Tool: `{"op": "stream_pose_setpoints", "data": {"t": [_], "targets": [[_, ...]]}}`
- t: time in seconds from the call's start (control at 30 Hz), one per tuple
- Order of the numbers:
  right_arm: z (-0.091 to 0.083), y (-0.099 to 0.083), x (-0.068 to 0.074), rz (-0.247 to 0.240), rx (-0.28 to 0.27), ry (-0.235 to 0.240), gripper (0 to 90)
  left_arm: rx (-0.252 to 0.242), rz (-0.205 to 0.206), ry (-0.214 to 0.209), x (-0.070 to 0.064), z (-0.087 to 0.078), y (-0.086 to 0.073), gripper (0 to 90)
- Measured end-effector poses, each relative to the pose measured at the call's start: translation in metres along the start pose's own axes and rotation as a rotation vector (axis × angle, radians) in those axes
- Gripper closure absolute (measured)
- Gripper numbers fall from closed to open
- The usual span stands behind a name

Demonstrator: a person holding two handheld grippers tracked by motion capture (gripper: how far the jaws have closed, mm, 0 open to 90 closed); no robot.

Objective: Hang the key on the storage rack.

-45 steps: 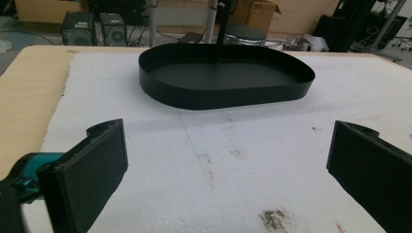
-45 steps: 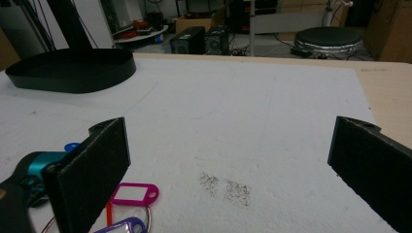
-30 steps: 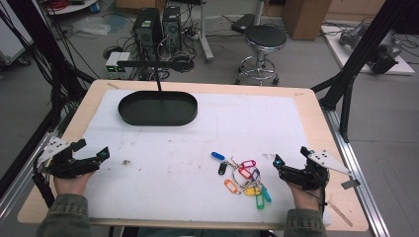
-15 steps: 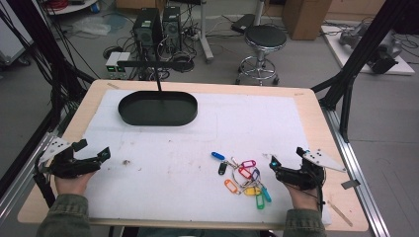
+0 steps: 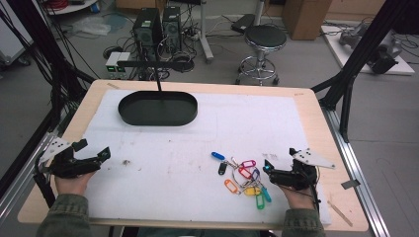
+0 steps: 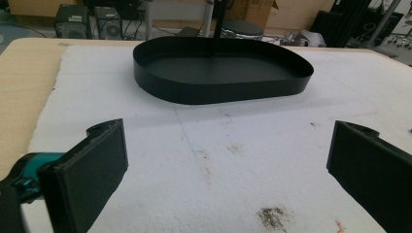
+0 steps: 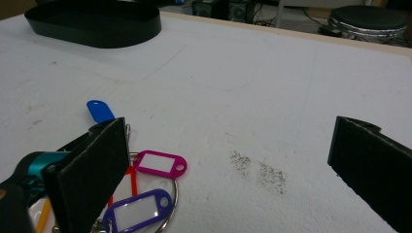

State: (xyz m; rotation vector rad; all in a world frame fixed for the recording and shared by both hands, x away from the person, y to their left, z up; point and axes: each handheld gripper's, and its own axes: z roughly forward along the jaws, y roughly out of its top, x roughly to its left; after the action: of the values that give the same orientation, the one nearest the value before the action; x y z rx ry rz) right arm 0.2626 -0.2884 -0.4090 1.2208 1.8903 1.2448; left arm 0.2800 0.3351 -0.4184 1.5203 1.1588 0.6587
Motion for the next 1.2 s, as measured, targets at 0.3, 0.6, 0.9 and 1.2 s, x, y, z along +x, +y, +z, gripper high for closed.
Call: {"op": "stream_pose_setpoints", "data": {"t": [0.3, 0.6, 0.9, 1.2], "targets": [[0.003, 0.001, 0.004, 0.004, 0.023, 0.026, 0.5, 0.0, 0.001, 0.003, 0.0, 0.0, 0.0, 1.7], [0.008, 0.002, 0.011, -0.016, 0.067, 0.044, 0.5, 0.004, 0.003, 0.004, 0.0, 0.001, 0.0, 1.7], [0.014, 0.003, 0.02, -0.049, 0.133, 0.065, 0.5, 0.008, 0.007, -0.003, -0.001, 0.002, 0.0, 1.7], [0.019, 0.003, 0.026, -0.063, 0.177, 0.088, 0.5, 0.009, 0.009, -0.003, -0.001, 0.002, 0.0, 1.7]]}}
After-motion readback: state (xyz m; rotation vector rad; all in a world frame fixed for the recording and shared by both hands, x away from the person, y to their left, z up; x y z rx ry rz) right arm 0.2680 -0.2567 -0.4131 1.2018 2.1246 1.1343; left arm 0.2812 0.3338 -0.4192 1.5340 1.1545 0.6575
